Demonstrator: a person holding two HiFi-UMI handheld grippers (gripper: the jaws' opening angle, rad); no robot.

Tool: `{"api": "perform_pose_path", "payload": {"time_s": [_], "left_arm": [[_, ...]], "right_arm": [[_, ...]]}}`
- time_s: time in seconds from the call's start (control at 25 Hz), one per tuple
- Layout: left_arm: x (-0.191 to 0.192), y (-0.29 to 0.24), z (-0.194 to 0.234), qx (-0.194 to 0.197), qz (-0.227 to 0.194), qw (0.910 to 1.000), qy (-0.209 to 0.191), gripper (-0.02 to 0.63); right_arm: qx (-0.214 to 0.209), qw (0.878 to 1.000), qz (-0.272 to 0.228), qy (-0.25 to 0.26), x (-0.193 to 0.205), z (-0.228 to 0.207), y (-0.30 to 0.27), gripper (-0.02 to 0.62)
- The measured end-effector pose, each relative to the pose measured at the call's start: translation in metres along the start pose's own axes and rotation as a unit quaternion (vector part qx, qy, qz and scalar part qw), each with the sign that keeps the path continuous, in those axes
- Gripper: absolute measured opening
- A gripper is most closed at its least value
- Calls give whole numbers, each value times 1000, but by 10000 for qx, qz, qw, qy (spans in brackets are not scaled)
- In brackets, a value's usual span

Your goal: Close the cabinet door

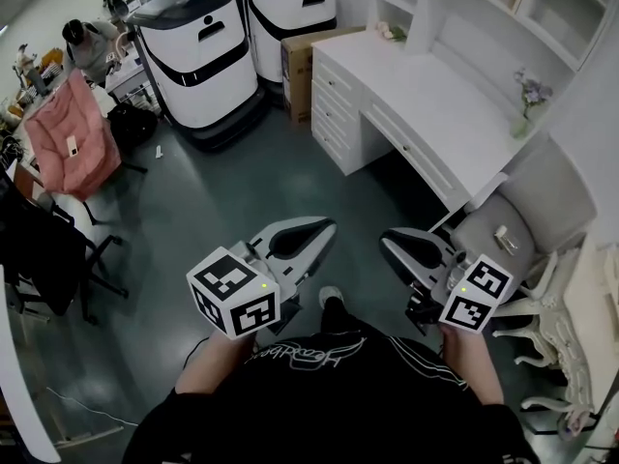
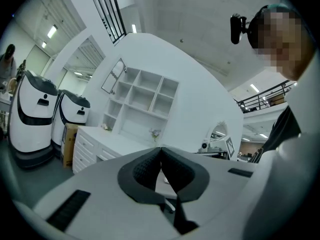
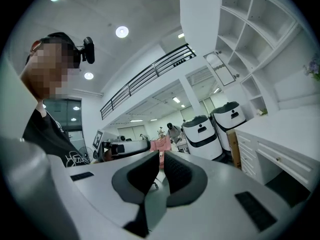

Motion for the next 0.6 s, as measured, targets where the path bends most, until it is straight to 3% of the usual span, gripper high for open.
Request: {"api": "perform_pose_path", "payload": {"time_s": [0.28,0.6], "left_arm": [[-23,-31,51,-189,31,9998,42,20],[-81,-124,156,-220,125,9987,442,20]], "right_arm": [[-171,9997,-147,66,-33,-60,-28,57],[-295,9993,-208,-125,-97,-198,-66,57]]}}
Point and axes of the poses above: the fingertips, and each gripper's own axes: y backward along the fingers, z to its left, x out of its underside, the point moved 5 cm from there along y, backward along the fingers, and after that the axes turned 14 degrees about z, right-handed, at the moved point
